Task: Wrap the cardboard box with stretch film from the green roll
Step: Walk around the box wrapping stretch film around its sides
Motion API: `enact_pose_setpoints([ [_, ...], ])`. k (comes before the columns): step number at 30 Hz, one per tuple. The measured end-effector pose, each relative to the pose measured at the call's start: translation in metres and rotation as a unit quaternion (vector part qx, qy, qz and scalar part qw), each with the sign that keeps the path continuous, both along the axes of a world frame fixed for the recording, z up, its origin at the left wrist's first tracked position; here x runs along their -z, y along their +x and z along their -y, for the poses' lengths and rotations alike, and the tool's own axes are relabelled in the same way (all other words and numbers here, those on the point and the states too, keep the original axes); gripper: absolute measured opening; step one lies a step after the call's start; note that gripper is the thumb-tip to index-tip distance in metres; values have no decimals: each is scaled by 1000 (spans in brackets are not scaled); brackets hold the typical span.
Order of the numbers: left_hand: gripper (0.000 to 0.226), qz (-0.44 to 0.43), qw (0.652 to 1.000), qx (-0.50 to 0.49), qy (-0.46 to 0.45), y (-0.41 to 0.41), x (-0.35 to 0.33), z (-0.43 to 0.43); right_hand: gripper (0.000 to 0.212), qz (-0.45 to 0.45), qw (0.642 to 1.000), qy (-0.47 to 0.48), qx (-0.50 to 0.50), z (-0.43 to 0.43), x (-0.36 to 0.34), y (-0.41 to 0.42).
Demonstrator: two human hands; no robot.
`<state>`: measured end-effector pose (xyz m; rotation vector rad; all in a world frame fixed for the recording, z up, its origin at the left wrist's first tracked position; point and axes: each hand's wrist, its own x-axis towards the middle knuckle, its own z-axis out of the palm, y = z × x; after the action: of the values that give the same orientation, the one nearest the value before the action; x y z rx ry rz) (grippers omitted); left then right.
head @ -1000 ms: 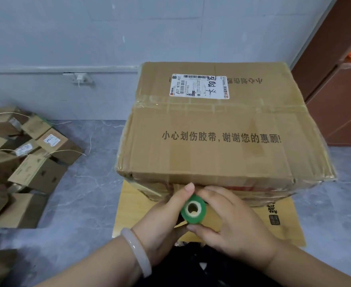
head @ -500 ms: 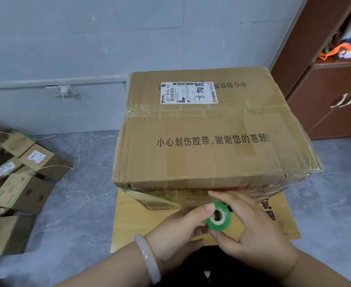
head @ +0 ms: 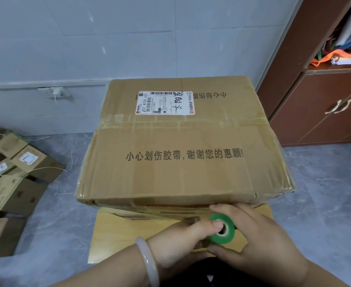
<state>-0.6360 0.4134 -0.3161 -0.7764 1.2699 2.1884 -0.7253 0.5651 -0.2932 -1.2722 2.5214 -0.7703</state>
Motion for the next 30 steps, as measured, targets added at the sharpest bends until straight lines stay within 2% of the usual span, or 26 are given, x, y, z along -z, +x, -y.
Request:
enact_pose_setpoints([
  [4,79,21,998,-59,-2,-9,4,-13,56,37,998,-7,-41,-16,1,-17],
  [7,82,33,994,-108,11,-11,4,-25,46,27,997,-2,-76,-19,5,-26],
  [10,81,25,988,-151,32,-8,3,-33,55,12,989,39,-140,-19,1,-39],
  [13,76,28,976,-212,45,-11,1,-43,59,98,979,45,-170,-20,-5,-52],
  [14,75,35,970,-237,42,-12,1,-46,62,100,978,34,-182,-21,-5,-55],
  [17,74,39,958,-284,24,-15,0,-58,71,27,977,29,-208,-22,-3,-58],
  [21,84,37,942,-335,7,-15,4,-68,58,8,975,8,-223,-25,1,-60],
  [28,93,25,947,-321,2,-14,5,-63,50,-22,975,7,-220,-23,4,-62],
  [30,109,23,956,-292,9,-10,4,-61,50,-18,977,11,-212,-22,2,-61],
])
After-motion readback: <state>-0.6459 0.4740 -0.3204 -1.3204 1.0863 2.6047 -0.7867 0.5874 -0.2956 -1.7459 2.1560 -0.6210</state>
